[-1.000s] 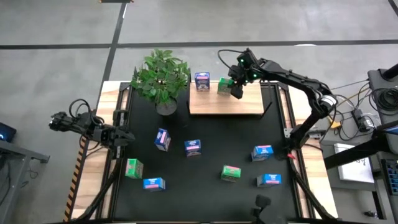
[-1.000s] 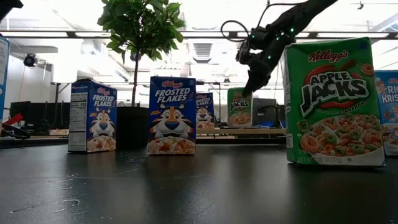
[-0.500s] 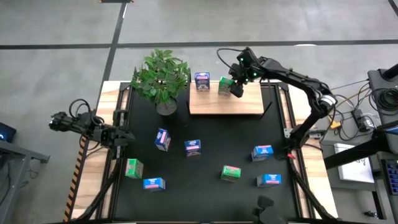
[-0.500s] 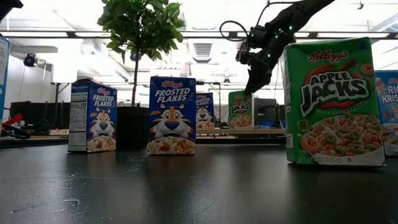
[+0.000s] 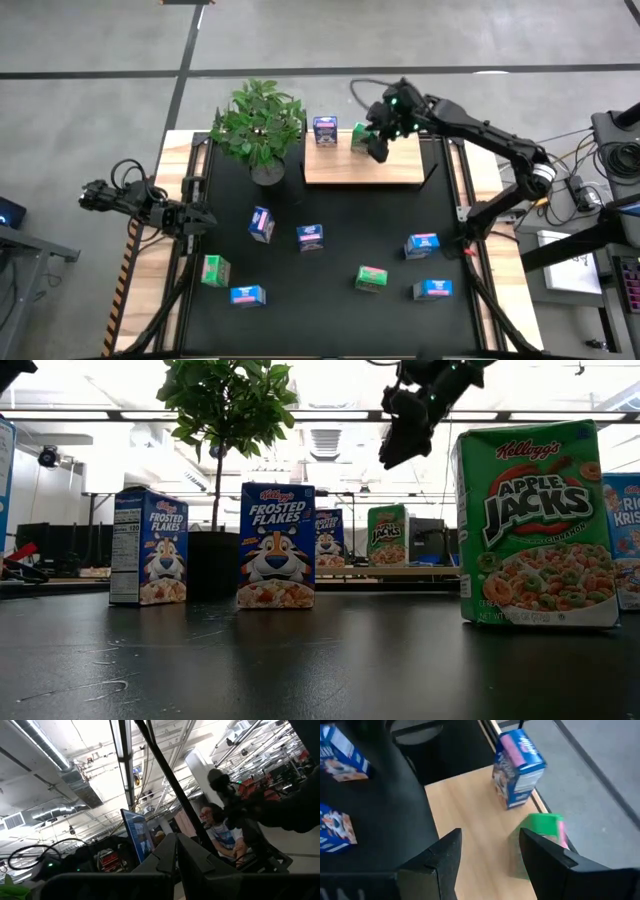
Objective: Stack cereal on shelf
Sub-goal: Put the top green cereal box on the shelf
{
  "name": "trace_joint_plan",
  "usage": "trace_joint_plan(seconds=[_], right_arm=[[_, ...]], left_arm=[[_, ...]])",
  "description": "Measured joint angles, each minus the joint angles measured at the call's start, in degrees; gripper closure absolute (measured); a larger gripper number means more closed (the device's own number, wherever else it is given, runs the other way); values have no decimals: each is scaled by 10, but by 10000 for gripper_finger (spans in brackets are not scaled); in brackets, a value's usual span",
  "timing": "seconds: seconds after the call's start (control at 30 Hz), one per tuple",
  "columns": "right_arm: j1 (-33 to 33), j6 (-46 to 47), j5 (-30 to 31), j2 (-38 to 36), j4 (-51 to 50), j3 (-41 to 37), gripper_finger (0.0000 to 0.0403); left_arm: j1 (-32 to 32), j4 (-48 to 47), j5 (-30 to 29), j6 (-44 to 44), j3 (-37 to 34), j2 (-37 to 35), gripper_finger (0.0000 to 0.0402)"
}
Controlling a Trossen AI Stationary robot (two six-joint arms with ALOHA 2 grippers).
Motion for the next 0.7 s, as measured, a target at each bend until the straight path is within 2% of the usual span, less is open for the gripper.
trace_joint_plan(seconds=[0.13,0.27,0.53,0.7], right_arm=[[60,-3,92,4,2,-26,245],[97,-5,158,15,27,-69,289],[103,-2,227,33,132,-159,383],[100,-18,294,37,214,-211,393]], left_arm=[[0,0,0,0,0,0,402],[0,0,0,0,0,0,402],[0,0,0,0,0,0,402],[0,-1,0,0,0,0,402]])
